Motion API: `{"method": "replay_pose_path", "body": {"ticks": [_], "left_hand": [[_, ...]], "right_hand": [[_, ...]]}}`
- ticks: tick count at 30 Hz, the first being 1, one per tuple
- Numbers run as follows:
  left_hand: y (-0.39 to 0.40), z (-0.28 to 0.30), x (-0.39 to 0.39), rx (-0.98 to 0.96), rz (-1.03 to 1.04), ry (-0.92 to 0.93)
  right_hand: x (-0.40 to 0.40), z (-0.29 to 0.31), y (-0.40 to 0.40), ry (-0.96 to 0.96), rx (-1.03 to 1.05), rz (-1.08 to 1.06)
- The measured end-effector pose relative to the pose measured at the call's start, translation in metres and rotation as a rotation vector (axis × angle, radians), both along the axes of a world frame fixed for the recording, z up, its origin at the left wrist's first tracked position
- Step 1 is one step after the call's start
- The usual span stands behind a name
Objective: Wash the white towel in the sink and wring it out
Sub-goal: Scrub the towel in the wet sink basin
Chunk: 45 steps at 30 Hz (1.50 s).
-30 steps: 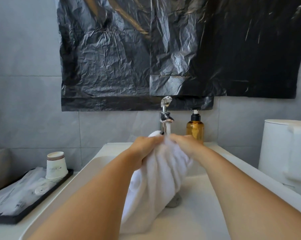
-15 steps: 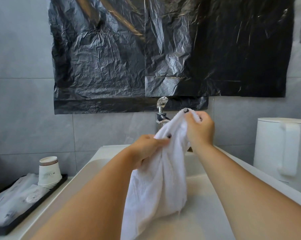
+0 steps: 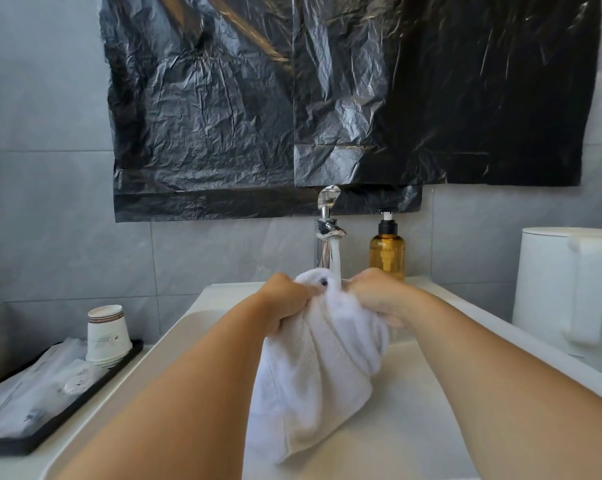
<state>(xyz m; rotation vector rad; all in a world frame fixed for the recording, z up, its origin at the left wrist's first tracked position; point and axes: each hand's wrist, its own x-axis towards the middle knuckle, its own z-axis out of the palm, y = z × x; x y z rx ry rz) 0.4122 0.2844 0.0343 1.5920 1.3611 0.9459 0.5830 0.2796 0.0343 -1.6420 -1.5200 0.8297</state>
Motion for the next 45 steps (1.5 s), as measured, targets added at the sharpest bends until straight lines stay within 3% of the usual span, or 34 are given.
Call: {"method": "replay_pose_path", "body": {"ticks": [3, 6, 11, 14, 18, 21, 24, 28, 32, 38, 42, 45], "left_hand": [[-0.004, 0.007, 0.001, -0.011, 0.008, -0.059], [-0.006, 0.008, 0.008, 0.001, -0.008, -0.098], [-0.006, 0.002, 0.005, 0.007, -0.059, -0.067], [-0.010, 0.002, 0.005, 0.015, -0.067, -0.022], [-0.013, 0.007, 0.012, -0.032, -0.049, -0.057], [-0.014, 0.008, 0.015, -0.034, -0.068, -0.104], [-0.015, 0.003, 0.014, 0.027, -0.093, -0.119], [-0.018, 0.003, 0.017, 0.042, -0.062, -0.065], [-0.016, 0.011, 0.018, 0.018, 0.013, -0.130], [-0.010, -0.001, 0.018, 0.081, -0.046, -0.186], [-0.012, 0.003, 0.016, 0.077, 0.027, -0.143], [-0.014, 0.011, 0.015, 0.038, 0.057, -0.163]], "right_hand": [[-0.006, 0.004, 0.006, 0.143, 0.129, -0.178], [-0.008, 0.006, 0.012, 0.334, 0.155, -0.196], [-0.005, -0.003, 0.013, 0.144, 0.077, -0.033], [-0.010, -0.003, 0.015, 0.112, 0.115, -0.082], [-0.016, 0.006, 0.016, 0.301, 0.191, -0.222], [-0.012, 0.005, 0.012, 0.405, 0.166, -0.144], [-0.007, -0.002, 0.012, 0.336, 0.106, -0.002], [-0.014, -0.005, 0.021, -0.003, 0.184, -0.073], [-0.022, 0.001, 0.018, 0.143, 0.253, -0.208], [-0.016, -0.007, 0.013, 0.365, 0.054, 0.053], [-0.021, -0.003, 0.008, 0.088, 0.184, 0.007], [-0.024, 0.010, 0.003, 0.094, 0.304, -0.102]]}}
